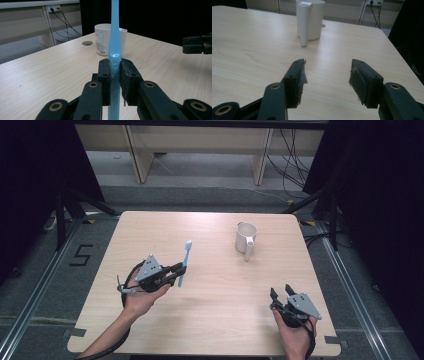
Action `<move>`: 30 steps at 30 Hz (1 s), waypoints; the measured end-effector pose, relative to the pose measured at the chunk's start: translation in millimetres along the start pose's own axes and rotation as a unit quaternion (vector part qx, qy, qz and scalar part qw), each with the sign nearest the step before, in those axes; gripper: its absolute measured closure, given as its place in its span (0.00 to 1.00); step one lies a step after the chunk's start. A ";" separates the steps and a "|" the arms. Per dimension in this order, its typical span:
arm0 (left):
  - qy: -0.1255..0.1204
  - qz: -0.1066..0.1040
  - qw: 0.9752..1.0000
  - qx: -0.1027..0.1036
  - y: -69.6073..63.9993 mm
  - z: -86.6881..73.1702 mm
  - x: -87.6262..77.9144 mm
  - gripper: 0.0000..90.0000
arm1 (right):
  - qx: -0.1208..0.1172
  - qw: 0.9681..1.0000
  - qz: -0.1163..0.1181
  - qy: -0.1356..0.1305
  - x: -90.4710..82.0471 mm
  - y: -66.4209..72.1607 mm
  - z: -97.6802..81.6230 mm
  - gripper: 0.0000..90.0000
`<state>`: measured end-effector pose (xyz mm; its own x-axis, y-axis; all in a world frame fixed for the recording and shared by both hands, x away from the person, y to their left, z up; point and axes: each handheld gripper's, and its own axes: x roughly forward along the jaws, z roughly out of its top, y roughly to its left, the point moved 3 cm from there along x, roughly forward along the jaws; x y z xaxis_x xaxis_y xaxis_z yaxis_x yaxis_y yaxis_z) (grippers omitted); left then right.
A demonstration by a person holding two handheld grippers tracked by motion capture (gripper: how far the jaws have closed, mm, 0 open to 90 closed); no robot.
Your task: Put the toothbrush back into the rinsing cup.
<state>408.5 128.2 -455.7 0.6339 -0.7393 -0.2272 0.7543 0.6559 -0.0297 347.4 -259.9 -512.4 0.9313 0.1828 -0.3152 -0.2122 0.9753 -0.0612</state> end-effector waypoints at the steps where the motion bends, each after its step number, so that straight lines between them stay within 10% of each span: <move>1: 0.000 0.000 1.000 0.000 0.0 0.0 0.0 0.87 | 0.011 1.000 -0.002 0.002 -2.0 2.1 1.5 0.53; 13: -0.046 -0.014 0.999 0.012 -6.4 1.8 10.1 0.87 | 0.018 0.998 0.047 -0.026 -6.1 27.4 24.0 0.63; 14: -0.043 0.065 0.991 0.111 11.0 7.8 4.8 0.87 | 0.010 0.998 0.049 -0.031 -5.5 27.9 26.0 0.63; 16: -0.040 0.081 0.986 0.141 15.6 9.7 5.1 0.87 | 0.016 0.998 0.058 -0.033 -5.4 32.7 31.3 0.64; 19: -0.043 0.025 0.989 0.138 10.5 9.1 11.3 0.87 | 0.034 0.997 0.066 -0.032 -5.1 40.0 37.3 0.64; 20: -0.047 -0.007 0.999 0.026 -6.5 2.2 15.1 0.87 | 0.016 0.997 0.069 -0.044 -2.7 40.0 40.6 0.65; 21: -0.045 -0.015 0.999 0.016 -9.6 1.5 16.7 0.87 | 0.030 0.995 0.080 -0.043 -1.5 47.4 45.5 0.65; 30: -0.045 -0.021 0.999 0.023 -14.0 1.9 22.5 0.87 | 0.034 0.992 0.112 -0.048 6.3 67.5 60.9 0.66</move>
<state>412.6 102.2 -458.5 0.6134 -0.7776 -0.1383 0.7858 0.6184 0.0086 357.0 -185.4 -460.8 0.8879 0.4028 -0.2223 -0.3986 0.9148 0.0659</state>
